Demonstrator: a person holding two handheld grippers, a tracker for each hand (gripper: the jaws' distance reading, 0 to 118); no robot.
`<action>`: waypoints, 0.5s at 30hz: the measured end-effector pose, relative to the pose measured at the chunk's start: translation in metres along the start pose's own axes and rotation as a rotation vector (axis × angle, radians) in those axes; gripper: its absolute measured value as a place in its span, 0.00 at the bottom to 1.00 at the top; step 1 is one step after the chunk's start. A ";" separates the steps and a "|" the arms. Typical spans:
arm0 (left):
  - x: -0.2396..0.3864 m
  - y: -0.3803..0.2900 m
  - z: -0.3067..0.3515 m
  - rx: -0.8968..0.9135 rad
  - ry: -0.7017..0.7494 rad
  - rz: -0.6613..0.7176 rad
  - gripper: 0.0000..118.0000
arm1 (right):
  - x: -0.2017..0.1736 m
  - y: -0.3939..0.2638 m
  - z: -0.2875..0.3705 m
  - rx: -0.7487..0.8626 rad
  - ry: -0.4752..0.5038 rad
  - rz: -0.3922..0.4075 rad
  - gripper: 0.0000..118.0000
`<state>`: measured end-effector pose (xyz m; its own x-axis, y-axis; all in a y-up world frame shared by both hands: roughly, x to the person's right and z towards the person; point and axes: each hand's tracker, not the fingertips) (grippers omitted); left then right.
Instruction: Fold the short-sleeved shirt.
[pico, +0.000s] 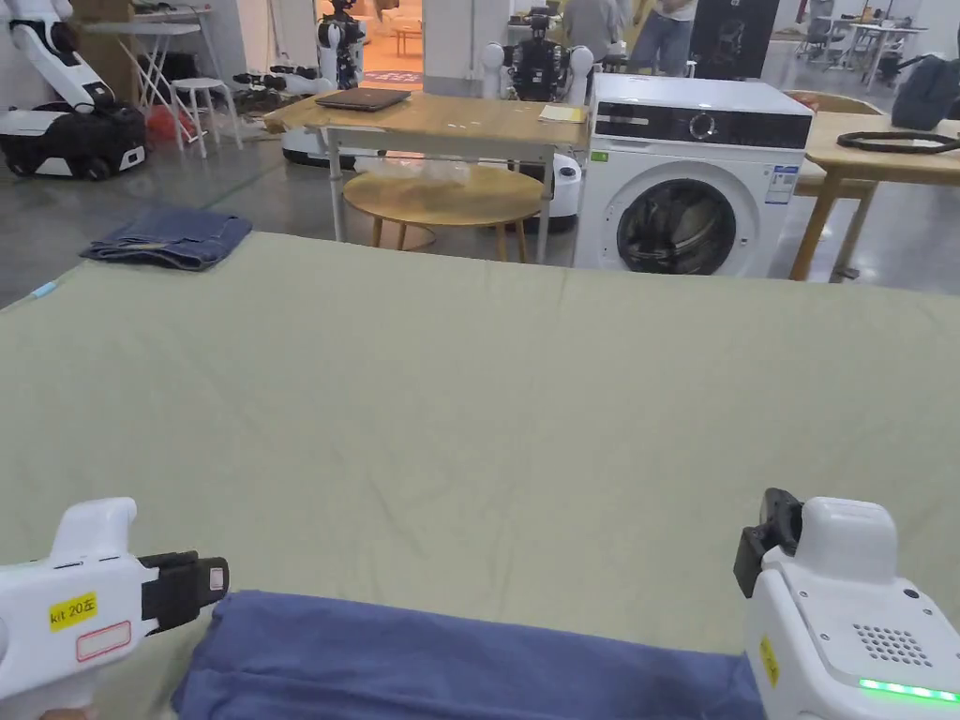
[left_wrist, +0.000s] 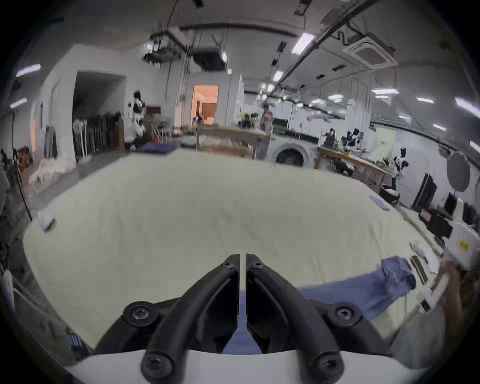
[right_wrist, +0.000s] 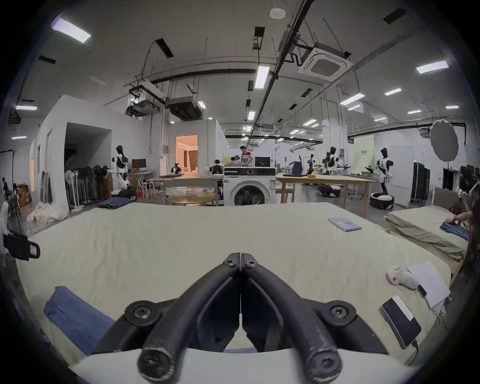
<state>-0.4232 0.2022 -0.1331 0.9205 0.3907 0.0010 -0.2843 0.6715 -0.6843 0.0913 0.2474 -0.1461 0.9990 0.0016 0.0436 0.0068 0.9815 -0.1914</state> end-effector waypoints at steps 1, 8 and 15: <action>-0.013 0.000 -0.002 -0.024 -0.026 0.048 0.00 | -0.001 -0.001 -0.001 -0.004 0.002 0.000 0.00; -0.067 0.000 -0.026 -0.211 -0.139 0.188 0.33 | -0.004 -0.006 -0.007 -0.042 0.018 0.014 0.00; -0.072 -0.028 -0.067 -0.373 -0.398 0.379 0.59 | -0.003 -0.011 -0.011 -0.069 0.016 0.013 0.00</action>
<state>-0.4634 0.1127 -0.1629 0.5853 0.8078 -0.0694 -0.3914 0.2066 -0.8967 0.0885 0.2344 -0.1545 0.9996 0.0107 0.0256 -0.0037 0.9660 -0.2586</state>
